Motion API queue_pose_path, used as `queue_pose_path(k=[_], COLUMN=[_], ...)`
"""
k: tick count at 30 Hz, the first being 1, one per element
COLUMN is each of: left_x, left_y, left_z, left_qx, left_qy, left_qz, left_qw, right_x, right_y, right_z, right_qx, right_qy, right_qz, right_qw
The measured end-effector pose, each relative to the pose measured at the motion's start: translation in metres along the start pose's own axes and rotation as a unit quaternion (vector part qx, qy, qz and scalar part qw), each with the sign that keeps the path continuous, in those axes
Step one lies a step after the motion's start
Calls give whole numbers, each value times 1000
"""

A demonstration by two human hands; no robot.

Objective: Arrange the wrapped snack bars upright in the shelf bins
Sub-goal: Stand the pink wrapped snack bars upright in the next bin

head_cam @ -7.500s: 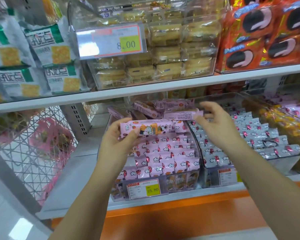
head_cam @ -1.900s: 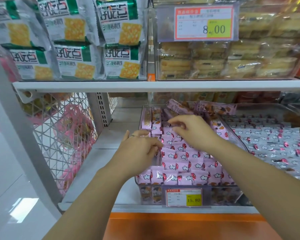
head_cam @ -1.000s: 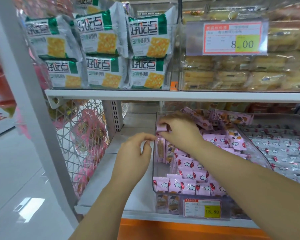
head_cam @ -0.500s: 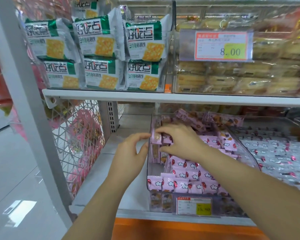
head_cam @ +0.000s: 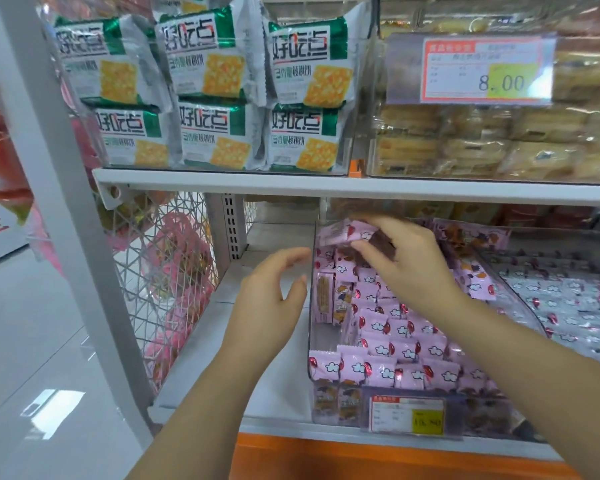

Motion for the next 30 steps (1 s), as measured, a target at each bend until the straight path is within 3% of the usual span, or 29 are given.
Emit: queue_pose_path(k=[8,12,15,19,21,23,27,30], left_x=[-21,-21,-18,-18,-17,-16,-16,-15], left_y=[5,8,11,11,11,10,11,12], left_z=[4,-2,-10,-11,-9,-8,-5,-3], left_qx=[67,122,161,160,149,133,128,135], left_qy=[28,-1,-73,-126,-125,-119,-107,-96], left_qz=[-10,15,-17,-50,-50,-51,-46,-54], left_qw=[997,992,984,978,980,983,985,985], right_x=[31,28,24,4,-15,-26,-25,-24], right_y=[16,26,36,29,20,12,-3,-16], right_z=[31,26,18,20,16,4,-21,-32], right_qx=[106,185,235,200,186,231,314,352], right_qy=[-158,-161,-136,-195,-108,19,189,212], right_qz=[-83,-126,-132,-181,-174,-121,-28,-27], right_qw=[978,961,953,943,961,965,930,911])
Point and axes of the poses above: each hand's wrist, its own y-axis away from the middle knuckle, its own z-axis out of the back of the hand, x = y × z, the point moved 2 cm from there along -y, towards the middle knuckle, and after that the axes turned 5 degrees about -y, right-handed, at the moved point
